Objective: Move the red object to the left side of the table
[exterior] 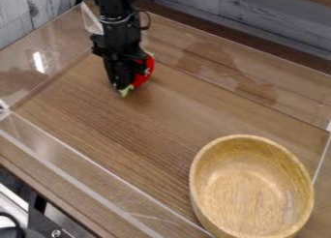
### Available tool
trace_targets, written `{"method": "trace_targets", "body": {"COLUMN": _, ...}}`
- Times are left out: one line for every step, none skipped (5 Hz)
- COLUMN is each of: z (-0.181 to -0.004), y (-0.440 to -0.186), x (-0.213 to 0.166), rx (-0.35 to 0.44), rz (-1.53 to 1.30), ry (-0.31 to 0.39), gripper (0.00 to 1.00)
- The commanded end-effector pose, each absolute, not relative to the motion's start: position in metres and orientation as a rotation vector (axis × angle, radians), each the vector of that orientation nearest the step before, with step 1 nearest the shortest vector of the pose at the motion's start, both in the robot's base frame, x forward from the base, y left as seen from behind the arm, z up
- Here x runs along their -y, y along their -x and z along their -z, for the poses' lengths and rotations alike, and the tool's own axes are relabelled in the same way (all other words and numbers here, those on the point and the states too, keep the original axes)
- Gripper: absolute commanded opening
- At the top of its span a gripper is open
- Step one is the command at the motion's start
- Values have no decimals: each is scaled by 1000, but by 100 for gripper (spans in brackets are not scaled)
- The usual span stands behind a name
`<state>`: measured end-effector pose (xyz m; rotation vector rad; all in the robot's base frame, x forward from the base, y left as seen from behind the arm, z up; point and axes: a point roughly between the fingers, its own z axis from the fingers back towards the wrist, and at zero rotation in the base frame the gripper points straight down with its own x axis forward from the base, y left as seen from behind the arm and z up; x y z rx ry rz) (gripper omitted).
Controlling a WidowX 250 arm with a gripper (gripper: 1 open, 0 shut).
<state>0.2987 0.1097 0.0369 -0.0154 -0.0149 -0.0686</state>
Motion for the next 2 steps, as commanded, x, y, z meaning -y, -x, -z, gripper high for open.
{"method": "trace_targets", "body": {"z": -54, "y": -303, "x": -106, "rx": 57, "rz": 85, "ry": 4, "gripper": 0}}
{"method": "trace_targets", "body": {"z": -58, "y": -304, "x": -101, "rx": 57, "rz": 90, "ry": 11, "gripper": 0}}
